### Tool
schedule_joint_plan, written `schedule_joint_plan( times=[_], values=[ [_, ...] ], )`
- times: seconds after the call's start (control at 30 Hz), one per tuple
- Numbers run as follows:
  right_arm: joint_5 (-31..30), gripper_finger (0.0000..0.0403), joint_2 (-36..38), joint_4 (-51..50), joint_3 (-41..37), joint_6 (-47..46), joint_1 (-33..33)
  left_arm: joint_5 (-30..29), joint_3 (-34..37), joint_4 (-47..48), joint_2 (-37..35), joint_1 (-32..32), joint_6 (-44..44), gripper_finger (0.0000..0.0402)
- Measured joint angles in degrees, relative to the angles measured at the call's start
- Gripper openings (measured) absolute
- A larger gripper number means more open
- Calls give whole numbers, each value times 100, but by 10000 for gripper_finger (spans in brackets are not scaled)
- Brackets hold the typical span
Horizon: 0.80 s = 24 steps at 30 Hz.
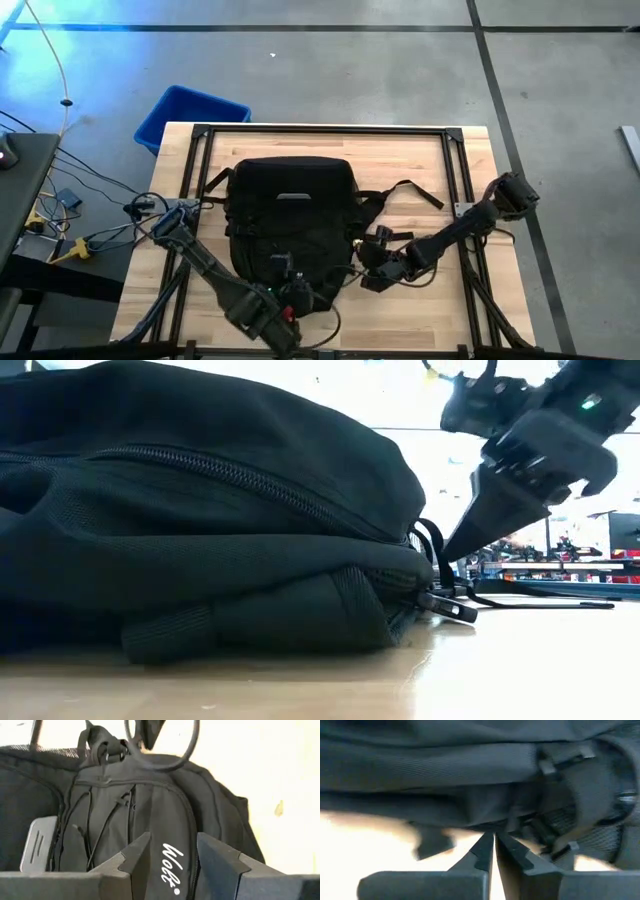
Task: Unpack backpack
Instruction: Open the backpack
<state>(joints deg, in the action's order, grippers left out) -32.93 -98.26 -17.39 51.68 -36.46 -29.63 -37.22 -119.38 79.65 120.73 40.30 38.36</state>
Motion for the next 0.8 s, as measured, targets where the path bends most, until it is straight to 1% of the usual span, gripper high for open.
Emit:
schedule_joint_plan(
  times=[0.07, 0.23, 0.3, 0.37, 0.43, 0.5, 0.57, 0.63, 0.73, 0.77, 0.8],
  values=[
    [-9, 43, 0, 12, 0, 96, 99, 47, 57, 2, 6, -35, -67, 138],
    [1, 143, -36, 144, 0, 326, 306, 57, 166, -14, 7, -136, -276, 138],
    [-1, 176, -101, 184, -2, 476, 376, 42, 203, -64, 8, -235, -391, 137],
    [3, 194, -203, 391, -2, 588, 420, 13, 239, -129, 8, -329, -564, 137],
    [-18, 197, -359, 636, -2, 685, 447, -20, 246, -210, 13, -450, -736, 137],
    [-101, 187, -503, 708, -2, 692, 480, -53, 246, -335, 17, -576, -971, 137],
    [-139, 162, -626, 684, -2, 659, 536, -107, 243, -482, 17, -703, -1234, 137],
    [-289, 123, -699, 632, -2, 548, 571, -180, 243, -708, 17, -857, -1545, 137],
    [-317, 41, -721, 604, -2, 577, 578, -251, 243, -1055, 17, -1102, -2077, 137],
    [-314, 21, -718, 591, -2, 651, 576, -251, 243, -1166, 19, -1205, -2248, 137],
    [-307, 13, -708, 576, -2, 687, 548, -249, 243, -1258, 22, -1317, -2402, 137]
  ],
)
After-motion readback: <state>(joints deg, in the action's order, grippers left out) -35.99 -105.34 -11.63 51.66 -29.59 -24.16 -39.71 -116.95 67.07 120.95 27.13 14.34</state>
